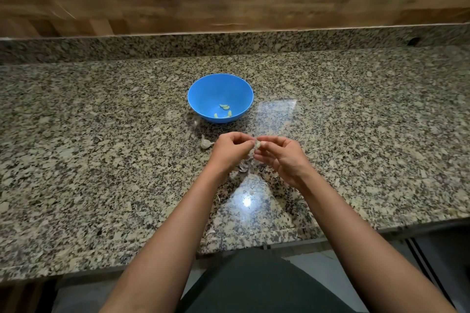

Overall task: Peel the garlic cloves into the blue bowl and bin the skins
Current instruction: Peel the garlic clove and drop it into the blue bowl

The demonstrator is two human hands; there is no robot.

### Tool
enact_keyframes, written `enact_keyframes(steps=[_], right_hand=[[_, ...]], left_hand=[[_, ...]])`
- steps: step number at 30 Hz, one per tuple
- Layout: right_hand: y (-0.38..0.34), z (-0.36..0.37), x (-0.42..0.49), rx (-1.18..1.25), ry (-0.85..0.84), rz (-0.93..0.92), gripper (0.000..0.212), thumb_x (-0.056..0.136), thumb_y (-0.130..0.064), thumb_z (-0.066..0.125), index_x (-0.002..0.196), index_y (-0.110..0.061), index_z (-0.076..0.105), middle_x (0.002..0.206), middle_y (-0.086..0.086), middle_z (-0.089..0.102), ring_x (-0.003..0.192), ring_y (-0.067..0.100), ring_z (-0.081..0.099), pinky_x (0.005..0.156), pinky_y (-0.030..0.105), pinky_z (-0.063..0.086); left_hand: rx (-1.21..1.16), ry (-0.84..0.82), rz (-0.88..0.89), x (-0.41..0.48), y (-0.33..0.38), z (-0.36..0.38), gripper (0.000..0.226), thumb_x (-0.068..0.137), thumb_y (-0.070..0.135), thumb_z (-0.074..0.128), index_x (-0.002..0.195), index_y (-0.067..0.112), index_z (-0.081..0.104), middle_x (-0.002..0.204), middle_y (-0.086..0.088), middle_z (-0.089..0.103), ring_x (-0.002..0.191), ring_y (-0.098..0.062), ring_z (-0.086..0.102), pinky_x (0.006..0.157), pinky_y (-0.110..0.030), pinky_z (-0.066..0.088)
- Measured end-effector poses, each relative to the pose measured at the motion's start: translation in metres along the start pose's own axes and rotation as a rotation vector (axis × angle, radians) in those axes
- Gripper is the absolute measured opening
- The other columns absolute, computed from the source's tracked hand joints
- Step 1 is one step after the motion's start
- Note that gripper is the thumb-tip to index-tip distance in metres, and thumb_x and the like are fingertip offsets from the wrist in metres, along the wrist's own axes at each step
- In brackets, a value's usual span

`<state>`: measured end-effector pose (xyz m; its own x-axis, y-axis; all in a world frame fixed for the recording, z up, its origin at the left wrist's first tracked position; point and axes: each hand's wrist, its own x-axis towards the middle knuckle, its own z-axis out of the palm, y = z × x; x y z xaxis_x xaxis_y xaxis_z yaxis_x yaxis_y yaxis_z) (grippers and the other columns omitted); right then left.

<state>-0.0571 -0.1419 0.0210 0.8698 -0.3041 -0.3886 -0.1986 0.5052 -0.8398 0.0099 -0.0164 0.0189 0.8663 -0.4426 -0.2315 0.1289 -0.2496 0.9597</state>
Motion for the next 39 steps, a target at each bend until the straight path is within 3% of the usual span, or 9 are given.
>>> enact_keyframes(steps=[6,9,15,19,25,31,36,39], right_hand=[[-0.0015,0.0007,-0.0016,0.102,0.034,-0.053,0.012,0.081,0.011,0.058,0.091,0.004,0.058,0.080,0.014,0.067,0.068,0.020,0.068,0.071,0.030,0.057],[0.0002,0.0017,-0.0018,0.106,0.026,-0.047,0.010,0.081,0.010,0.059,0.089,0.004,0.062,0.082,0.014,0.067,0.072,0.021,0.067,0.072,0.028,0.057],[-0.0032,0.0018,-0.0012,0.087,0.005,-0.044,0.011,0.085,0.010,0.054,0.092,0.005,0.062,0.081,0.016,0.068,0.071,0.021,0.068,0.075,0.030,0.057],[-0.0049,0.0044,-0.0016,-0.028,0.016,-0.097,0.011,0.085,0.010,0.056,0.088,0.003,0.063,0.083,0.016,0.067,0.074,0.020,0.067,0.075,0.028,0.057],[-0.0052,0.0016,-0.0013,-0.035,-0.005,-0.087,0.015,0.083,0.014,0.054,0.089,0.005,0.065,0.083,0.015,0.069,0.077,0.021,0.067,0.076,0.026,0.057],[-0.0036,-0.0011,-0.0006,-0.031,-0.052,-0.102,0.022,0.071,0.008,0.065,0.093,0.004,0.067,0.088,0.016,0.071,0.085,0.026,0.068,0.088,0.035,0.054],[-0.0024,0.0000,-0.0006,-0.090,-0.018,-0.144,0.028,0.063,-0.003,0.071,0.090,0.001,0.069,0.086,0.015,0.071,0.085,0.027,0.067,0.083,0.032,0.056],[-0.0035,0.0007,-0.0002,-0.089,-0.013,-0.146,0.020,0.070,0.004,0.068,0.090,0.001,0.068,0.084,0.014,0.071,0.082,0.024,0.067,0.078,0.029,0.057]], left_hand=[[-0.115,-0.040,0.017,-0.0004,0.0025,0.0017,0.012,0.083,0.010,0.069,0.092,0.003,0.068,0.087,-0.009,0.069,0.077,-0.013,0.064,0.070,-0.021,0.055],[-0.120,-0.023,0.005,-0.0005,0.0009,0.0037,0.018,0.083,0.012,0.069,0.096,0.000,0.066,0.088,-0.011,0.068,0.076,-0.015,0.062,0.071,-0.026,0.054],[-0.121,-0.010,0.024,0.0007,0.0026,0.0058,0.007,0.089,0.005,0.059,0.093,0.004,0.064,0.092,-0.016,0.067,0.079,-0.018,0.063,0.076,-0.032,0.055],[-0.061,-0.010,0.057,0.0021,0.0025,0.0074,0.008,0.084,0.014,0.069,0.089,0.009,0.068,0.089,-0.012,0.070,0.081,-0.019,0.066,0.078,-0.033,0.057],[-0.195,-0.034,-0.005,0.0041,0.0005,0.0061,0.010,0.084,0.007,0.067,0.092,0.001,0.065,0.083,-0.010,0.066,0.074,-0.015,0.063,0.069,-0.022,0.055],[-0.280,-0.058,-0.038,0.0027,0.0024,0.0080,0.008,0.085,0.006,0.065,0.090,0.000,0.061,0.079,-0.007,0.063,0.071,-0.012,0.061,0.066,-0.019,0.054],[-0.311,-0.085,-0.047,0.0023,0.0018,0.0078,0.004,0.087,0.005,0.063,0.084,0.004,0.060,0.076,-0.005,0.061,0.066,-0.011,0.058,0.066,-0.021,0.053],[-0.321,-0.118,-0.070,0.0027,0.0018,0.0066,0.005,0.088,0.007,0.061,0.084,0.005,0.061,0.076,-0.005,0.060,0.066,-0.011,0.056,0.068,-0.024,0.053]])
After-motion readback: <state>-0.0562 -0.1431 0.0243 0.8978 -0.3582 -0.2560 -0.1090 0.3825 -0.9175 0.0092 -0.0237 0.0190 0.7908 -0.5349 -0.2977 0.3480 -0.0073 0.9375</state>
